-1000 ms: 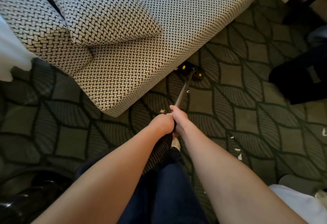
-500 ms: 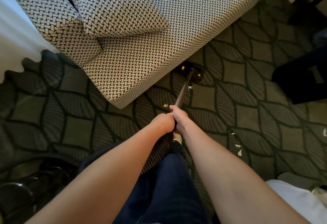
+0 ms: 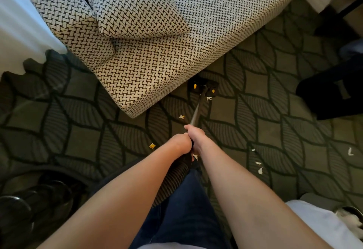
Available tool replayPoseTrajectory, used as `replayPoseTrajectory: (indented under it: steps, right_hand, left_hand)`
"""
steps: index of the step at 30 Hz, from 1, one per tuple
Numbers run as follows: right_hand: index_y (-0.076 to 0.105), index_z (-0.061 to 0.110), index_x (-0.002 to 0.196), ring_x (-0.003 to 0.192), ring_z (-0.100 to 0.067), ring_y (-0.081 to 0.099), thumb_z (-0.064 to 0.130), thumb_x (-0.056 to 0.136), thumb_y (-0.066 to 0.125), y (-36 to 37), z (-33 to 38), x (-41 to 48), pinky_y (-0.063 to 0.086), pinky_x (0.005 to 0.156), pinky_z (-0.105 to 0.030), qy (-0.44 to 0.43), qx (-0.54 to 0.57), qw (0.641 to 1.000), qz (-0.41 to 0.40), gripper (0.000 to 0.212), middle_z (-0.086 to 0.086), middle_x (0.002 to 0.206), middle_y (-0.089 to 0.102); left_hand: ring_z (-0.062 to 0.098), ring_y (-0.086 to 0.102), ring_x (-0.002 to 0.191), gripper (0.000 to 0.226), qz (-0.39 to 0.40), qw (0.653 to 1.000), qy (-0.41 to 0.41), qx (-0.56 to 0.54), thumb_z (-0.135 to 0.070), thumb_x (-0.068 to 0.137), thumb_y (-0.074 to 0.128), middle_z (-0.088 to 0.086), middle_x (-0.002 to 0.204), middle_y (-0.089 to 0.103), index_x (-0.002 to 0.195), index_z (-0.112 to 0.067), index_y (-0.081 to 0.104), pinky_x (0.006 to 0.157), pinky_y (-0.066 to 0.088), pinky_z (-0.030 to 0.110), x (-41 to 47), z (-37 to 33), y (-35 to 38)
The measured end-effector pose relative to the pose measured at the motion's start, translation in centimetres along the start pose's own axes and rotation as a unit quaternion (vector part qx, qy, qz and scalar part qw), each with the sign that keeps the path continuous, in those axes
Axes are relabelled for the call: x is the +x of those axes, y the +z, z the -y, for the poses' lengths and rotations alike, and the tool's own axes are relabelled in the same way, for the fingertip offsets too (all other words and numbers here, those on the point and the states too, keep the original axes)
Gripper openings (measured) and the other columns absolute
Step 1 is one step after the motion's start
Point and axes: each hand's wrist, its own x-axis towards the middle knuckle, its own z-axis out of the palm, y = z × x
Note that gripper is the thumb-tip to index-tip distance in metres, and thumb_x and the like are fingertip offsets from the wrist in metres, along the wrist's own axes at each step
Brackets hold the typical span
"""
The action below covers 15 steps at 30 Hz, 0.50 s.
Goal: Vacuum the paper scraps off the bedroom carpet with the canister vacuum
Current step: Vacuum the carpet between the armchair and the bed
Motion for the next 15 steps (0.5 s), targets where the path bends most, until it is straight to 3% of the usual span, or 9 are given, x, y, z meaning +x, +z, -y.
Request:
replayPoseTrajectory:
  steps: [2, 3, 5, 6, 8, 10, 13, 15]
  right_hand:
    - [0.054, 0.012, 0.134, 0.080, -0.026, 0.057, 0.039, 0.095, 0.055, -0.5, -0.2, -0.3, 0.050, 0.074, -0.040, 0.003, -0.015, 1.000, -0.002, 0.047, -0.010, 0.100, 0.063]
    - [0.055, 0.012, 0.133, 0.079, -0.027, 0.056, 0.039, 0.095, 0.055, -0.8, -0.1, -0.5, 0.050, 0.072, -0.041, 0.005, -0.026, 1.000, -0.004, 0.047, -0.011, 0.096, 0.062]
    - [0.054, 0.011, 0.133, 0.072, -0.028, 0.052, 0.039, 0.096, 0.053, -1.5, -0.1, -1.1, 0.045, 0.058, -0.040, 0.004, -0.056, 0.998, -0.010, 0.046, -0.010, 0.090, 0.058]
    - [0.053, 0.011, 0.134, 0.069, -0.028, 0.049, 0.039, 0.097, 0.052, -1.9, -0.1, -1.4, 0.041, 0.052, -0.039, 0.003, -0.071, 0.997, -0.016, 0.046, -0.011, 0.089, 0.056]
    - [0.052, 0.010, 0.134, 0.068, -0.027, 0.049, 0.038, 0.099, 0.051, -2.7, -0.3, -1.8, 0.036, 0.049, -0.036, 0.006, -0.090, 0.996, -0.021, 0.045, -0.013, 0.093, 0.056]
    - [0.055, 0.010, 0.131, 0.073, -0.029, 0.054, 0.040, 0.098, 0.051, -3.5, -0.7, -2.1, 0.039, 0.050, -0.036, 0.014, -0.094, 0.995, -0.016, 0.045, -0.014, 0.102, 0.061]
    - [0.057, 0.012, 0.128, 0.081, -0.032, 0.059, 0.045, 0.097, 0.050, -4.4, -1.6, -2.4, 0.041, 0.050, -0.038, 0.027, -0.099, 0.995, -0.008, 0.045, -0.017, 0.108, 0.064]
    - [0.057, 0.012, 0.127, 0.082, -0.032, 0.060, 0.045, 0.097, 0.049, -5.0, -2.0, -2.6, 0.042, 0.050, -0.037, 0.026, -0.103, 0.994, -0.003, 0.045, -0.017, 0.107, 0.065]
  left_hand:
    - [0.026, 0.035, 0.138, 0.041, -0.005, 0.999, 0.020, 0.036, -0.016, 0.103, 0.035, 0.014, 0.145, 0.043, 0.140, -0.001, 0.038, 0.107, 0.030, 0.018, 0.1, -1.3, -0.5]
    - [0.027, 0.036, 0.138, 0.040, 0.043, 0.995, 0.025, 0.090, -0.017, 0.101, 0.040, 0.013, 0.143, 0.045, 0.138, -0.003, 0.042, 0.111, 0.029, 0.023, 0.8, -2.2, -0.5]
    - [0.027, 0.041, 0.134, 0.040, 0.073, 0.979, -0.005, 0.192, -0.021, 0.094, 0.052, 0.011, 0.137, 0.052, 0.132, -0.008, 0.048, 0.117, 0.023, 0.039, 1.8, -3.4, -0.4]
    - [0.027, 0.043, 0.133, 0.042, 0.026, 0.980, -0.030, 0.193, -0.022, 0.093, 0.054, 0.010, 0.136, 0.054, 0.132, -0.009, 0.049, 0.117, 0.023, 0.041, 1.4, -3.7, -0.5]
    - [0.026, 0.040, 0.136, 0.044, -0.007, 0.996, -0.035, 0.083, -0.019, 0.096, 0.049, 0.010, 0.140, 0.049, 0.139, -0.007, 0.043, 0.118, 0.020, 0.036, 2.7, -4.7, 0.1]
    - [0.024, 0.035, 0.139, 0.044, -0.009, 0.999, -0.031, 0.037, -0.018, 0.099, 0.043, 0.009, 0.143, 0.046, 0.141, -0.006, 0.039, 0.119, 0.016, 0.033, 1.7, -5.1, -0.3]
    - [0.021, 0.041, 0.134, 0.040, 0.050, 0.997, -0.008, 0.061, -0.026, 0.096, 0.049, 0.002, 0.135, 0.053, 0.134, -0.015, 0.050, 0.119, 0.018, 0.036, 2.4, -7.0, 0.3]
    - [0.021, 0.045, 0.131, 0.039, 0.042, 0.998, 0.009, 0.044, -0.026, 0.093, 0.053, 0.002, 0.131, 0.056, 0.130, -0.016, 0.053, 0.118, 0.021, 0.038, 2.2, -8.1, 0.3]
